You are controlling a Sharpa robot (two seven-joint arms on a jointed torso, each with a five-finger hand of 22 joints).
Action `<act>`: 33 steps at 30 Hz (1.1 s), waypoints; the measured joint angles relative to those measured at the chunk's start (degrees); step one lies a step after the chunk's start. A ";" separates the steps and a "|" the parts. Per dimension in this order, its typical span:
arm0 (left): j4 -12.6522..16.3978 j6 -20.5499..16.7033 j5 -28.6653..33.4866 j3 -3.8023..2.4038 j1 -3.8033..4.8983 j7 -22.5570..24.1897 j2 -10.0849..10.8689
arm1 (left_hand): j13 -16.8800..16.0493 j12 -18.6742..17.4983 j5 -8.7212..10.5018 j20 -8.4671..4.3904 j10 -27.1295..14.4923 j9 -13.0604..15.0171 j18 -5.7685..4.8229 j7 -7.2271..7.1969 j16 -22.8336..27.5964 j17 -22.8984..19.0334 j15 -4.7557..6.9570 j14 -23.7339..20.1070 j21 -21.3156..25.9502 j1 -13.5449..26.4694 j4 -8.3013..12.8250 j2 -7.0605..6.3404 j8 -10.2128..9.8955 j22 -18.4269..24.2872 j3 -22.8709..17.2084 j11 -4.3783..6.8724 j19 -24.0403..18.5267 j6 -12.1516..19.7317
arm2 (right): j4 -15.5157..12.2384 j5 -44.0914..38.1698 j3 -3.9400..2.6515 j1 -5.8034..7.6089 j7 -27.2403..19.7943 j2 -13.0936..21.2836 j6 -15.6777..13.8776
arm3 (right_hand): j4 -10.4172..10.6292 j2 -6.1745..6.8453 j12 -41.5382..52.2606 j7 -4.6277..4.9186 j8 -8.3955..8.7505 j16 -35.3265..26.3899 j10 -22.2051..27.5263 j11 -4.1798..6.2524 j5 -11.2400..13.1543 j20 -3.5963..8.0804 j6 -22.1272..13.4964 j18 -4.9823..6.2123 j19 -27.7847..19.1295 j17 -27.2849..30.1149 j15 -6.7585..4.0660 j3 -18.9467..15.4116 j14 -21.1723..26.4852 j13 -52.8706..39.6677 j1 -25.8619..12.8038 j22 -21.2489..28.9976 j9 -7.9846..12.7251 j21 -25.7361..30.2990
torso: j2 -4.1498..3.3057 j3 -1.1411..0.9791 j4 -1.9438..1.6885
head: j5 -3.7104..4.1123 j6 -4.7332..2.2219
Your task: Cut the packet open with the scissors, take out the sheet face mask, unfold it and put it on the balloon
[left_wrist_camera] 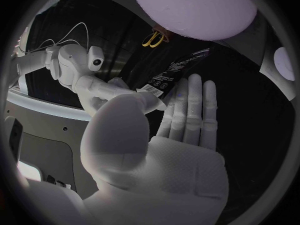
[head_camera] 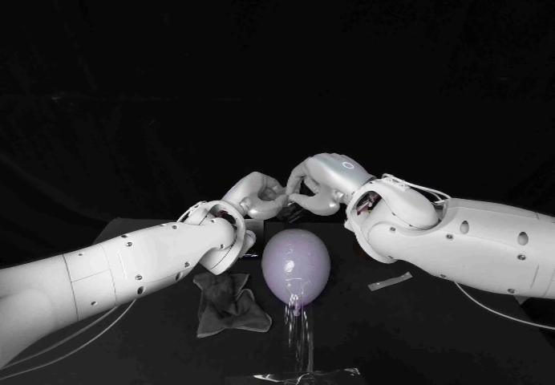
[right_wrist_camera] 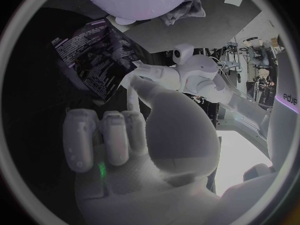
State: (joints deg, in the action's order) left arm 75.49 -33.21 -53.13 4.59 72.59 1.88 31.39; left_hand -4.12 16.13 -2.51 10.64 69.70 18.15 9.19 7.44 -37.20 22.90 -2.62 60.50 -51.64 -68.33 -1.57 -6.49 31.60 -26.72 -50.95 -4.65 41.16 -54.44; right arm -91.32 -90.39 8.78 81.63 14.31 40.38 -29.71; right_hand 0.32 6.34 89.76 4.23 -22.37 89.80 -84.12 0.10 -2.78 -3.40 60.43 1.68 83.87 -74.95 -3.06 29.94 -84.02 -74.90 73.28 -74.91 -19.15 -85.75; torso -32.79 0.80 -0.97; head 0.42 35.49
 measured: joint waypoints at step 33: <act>0.44 0.09 -0.01 0.04 -0.02 -0.15 0.11 | 0.00 0.00 -0.05 0.00 0.11 0.00 0.00 0.14 0.00 0.03 0.12 -0.12 0.00 -0.08 0.00 -0.07 0.00 0.01 0.00 0.12 0.00 -0.11 | 0.10 -3.16 0.44 -0.30 6.15 0.29 6.70 | 5.18 6.23 -1.74 2.63 5.03 0.00 0.11 -2.10 -0.01 -1.26 -3.66 0.01 0.04 0.00 1.43 -11.59 0.00 0.00 -2.56 0.00 0.97 1.78 | 0.03 -0.02 0.02 | 0.08 0.25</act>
State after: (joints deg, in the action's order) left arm 75.93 -33.11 -53.14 4.64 72.57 1.73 31.50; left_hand -4.12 16.13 -2.56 10.65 69.81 18.15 9.19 7.59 -37.20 22.92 -2.50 60.38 -51.64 -68.41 -1.57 -6.56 31.60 -26.71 -50.95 -4.53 41.16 -54.55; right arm -91.22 -93.56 9.23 81.32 20.46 40.68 -23.02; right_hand 5.49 12.57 88.02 6.86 -17.34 89.80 -84.00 -2.00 -2.78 -4.66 56.77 1.69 83.91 -74.95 -1.63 18.35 -84.02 -74.90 70.72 -74.91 -18.17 -83.97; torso -32.76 0.78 -0.96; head 0.49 35.74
